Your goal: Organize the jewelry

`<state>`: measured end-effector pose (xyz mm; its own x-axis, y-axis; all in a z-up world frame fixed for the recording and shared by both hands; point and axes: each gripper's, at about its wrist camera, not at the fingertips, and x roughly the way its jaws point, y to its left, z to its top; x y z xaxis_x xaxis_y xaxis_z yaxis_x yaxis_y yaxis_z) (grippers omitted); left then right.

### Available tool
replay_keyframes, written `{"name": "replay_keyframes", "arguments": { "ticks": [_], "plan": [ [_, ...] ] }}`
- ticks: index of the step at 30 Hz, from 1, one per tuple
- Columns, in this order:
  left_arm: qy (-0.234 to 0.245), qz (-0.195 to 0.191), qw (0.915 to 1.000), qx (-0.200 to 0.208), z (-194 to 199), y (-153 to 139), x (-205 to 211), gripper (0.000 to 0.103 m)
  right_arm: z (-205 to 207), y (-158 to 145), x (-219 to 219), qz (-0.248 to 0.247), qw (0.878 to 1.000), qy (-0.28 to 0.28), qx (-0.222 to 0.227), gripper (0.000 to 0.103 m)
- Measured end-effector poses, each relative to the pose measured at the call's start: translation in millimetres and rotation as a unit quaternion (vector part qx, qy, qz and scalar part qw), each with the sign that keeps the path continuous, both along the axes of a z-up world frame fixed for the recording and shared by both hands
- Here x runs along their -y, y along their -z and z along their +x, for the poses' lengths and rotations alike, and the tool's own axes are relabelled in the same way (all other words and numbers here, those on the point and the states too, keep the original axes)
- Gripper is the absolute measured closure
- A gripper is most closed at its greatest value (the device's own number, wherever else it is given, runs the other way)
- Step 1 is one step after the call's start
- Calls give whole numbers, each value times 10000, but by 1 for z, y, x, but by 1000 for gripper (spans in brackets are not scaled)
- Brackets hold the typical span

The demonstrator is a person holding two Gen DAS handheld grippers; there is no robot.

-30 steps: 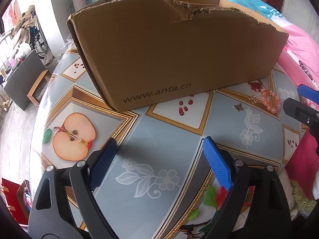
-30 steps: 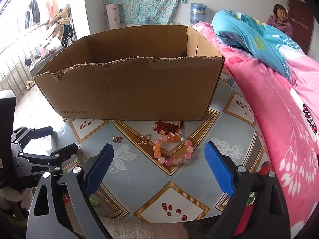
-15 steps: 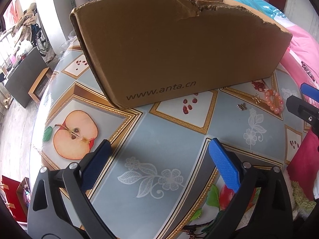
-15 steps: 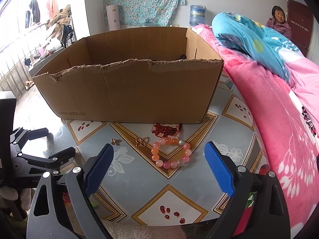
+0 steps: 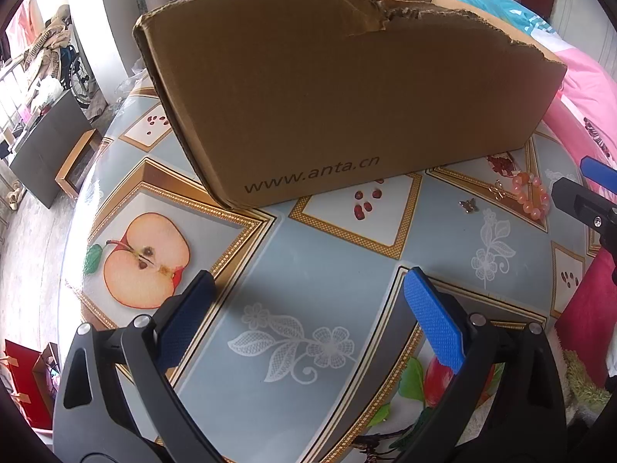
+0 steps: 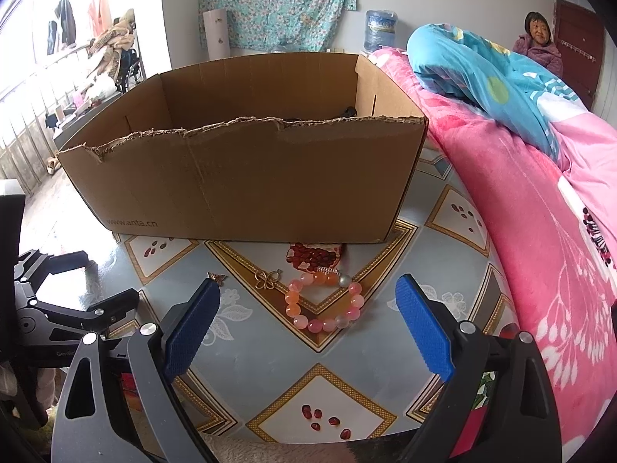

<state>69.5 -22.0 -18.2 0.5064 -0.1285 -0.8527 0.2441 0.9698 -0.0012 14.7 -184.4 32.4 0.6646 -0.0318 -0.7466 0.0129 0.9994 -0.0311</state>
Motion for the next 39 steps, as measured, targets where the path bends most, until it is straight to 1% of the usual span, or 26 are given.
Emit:
{"name": "replay_keyframes", "arguments": {
  "ticks": [13,17,24,29,34,37,39],
  "plan": [
    [80,148,9999,39,1,-1,5,7,7,-2,4,-50,10000,8,45,13],
    [41,23,10000,-56,4,-1,3,7,8,-2,8,47,9999,80,103,13],
    [75,31,10000,-35,6,1,0,7,11,-3,15,3,9996,176,231,13],
    [98,43,9999,-40,6,0,0,7,16,-2,21,63,9995,217,208,13],
    [252,47,9996,-152,10,-1,1,7,16,-2,25,8,9994,265,234,13],
    [348,-133,9993,-7,7,-8,2,8,15,-2,29,45,9993,277,258,13],
    [535,-222,9982,155,4,-16,7,8,14,-2,33,141,9991,273,291,13]
  ]
}}
